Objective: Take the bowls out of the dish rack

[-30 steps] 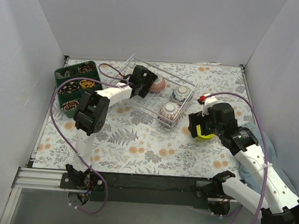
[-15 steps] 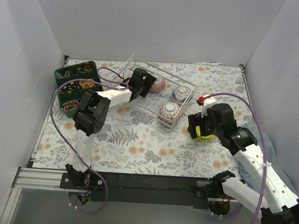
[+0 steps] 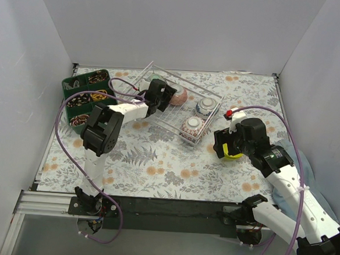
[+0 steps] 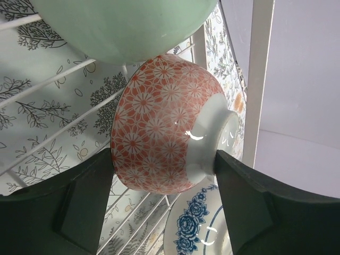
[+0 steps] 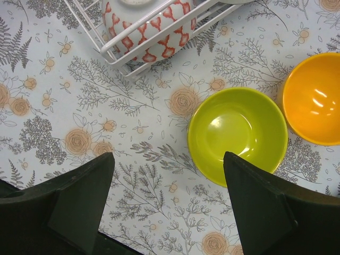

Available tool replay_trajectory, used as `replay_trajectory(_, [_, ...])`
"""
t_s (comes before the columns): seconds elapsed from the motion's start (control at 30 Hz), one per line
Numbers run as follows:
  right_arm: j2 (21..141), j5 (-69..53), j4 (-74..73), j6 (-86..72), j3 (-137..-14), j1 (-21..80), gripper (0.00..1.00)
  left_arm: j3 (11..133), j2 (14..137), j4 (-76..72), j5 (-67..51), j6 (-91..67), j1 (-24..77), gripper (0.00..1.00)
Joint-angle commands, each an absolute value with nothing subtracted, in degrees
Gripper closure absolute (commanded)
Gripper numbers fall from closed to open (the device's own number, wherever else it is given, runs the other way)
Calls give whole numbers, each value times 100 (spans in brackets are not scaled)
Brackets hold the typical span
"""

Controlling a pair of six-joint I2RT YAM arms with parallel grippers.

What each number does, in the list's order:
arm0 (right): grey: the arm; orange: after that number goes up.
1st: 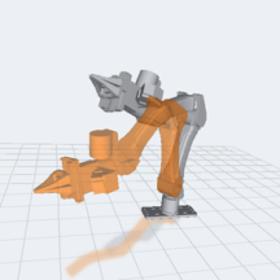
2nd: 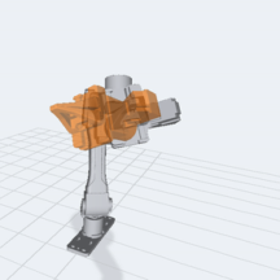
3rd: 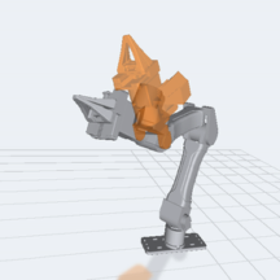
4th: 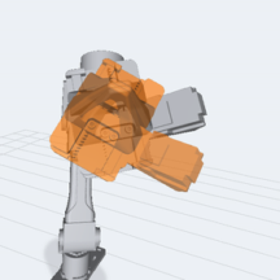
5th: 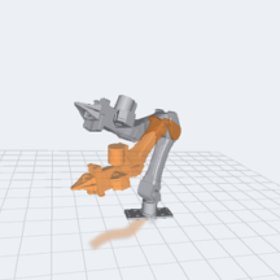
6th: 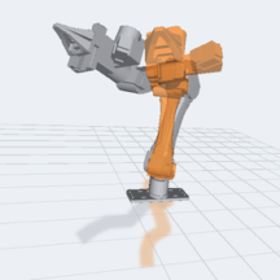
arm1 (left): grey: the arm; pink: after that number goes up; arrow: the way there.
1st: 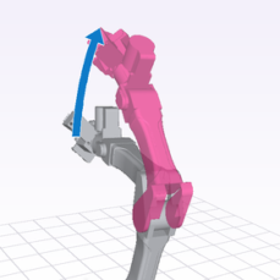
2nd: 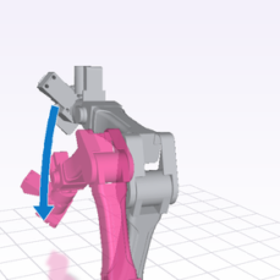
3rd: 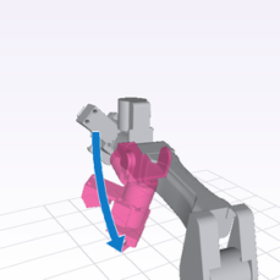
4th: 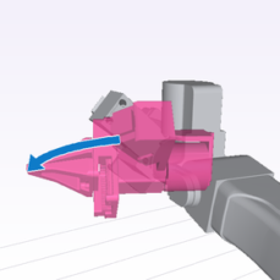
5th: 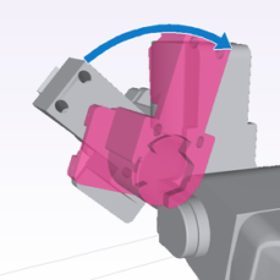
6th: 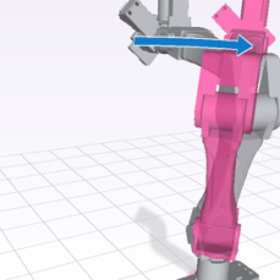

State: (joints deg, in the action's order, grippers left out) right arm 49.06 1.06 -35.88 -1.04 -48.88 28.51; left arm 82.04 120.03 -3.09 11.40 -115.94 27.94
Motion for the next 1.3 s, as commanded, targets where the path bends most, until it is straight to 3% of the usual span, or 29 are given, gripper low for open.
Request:
replay_trajectory(0.0, [4790,44,-3437,-18,-4896,2830,8,8025,11444,88,1661,-12727,2716,69])
replay_trajectory(0.77, [4676,-334,-3428,-114,-4992,2830,9,7708,10363,53,1907,-11084,2725,91])
replay_trajectory(1.0, [4658,-457,-3428,-246,-5080,2830,9,7690,10020,26,1872,-9793,2725,93])
replay_trajectory(1.27, [4843,-747,-3428,-369,-5282,2830,9,7427,9431,-553,1381,-7124,2716,94])
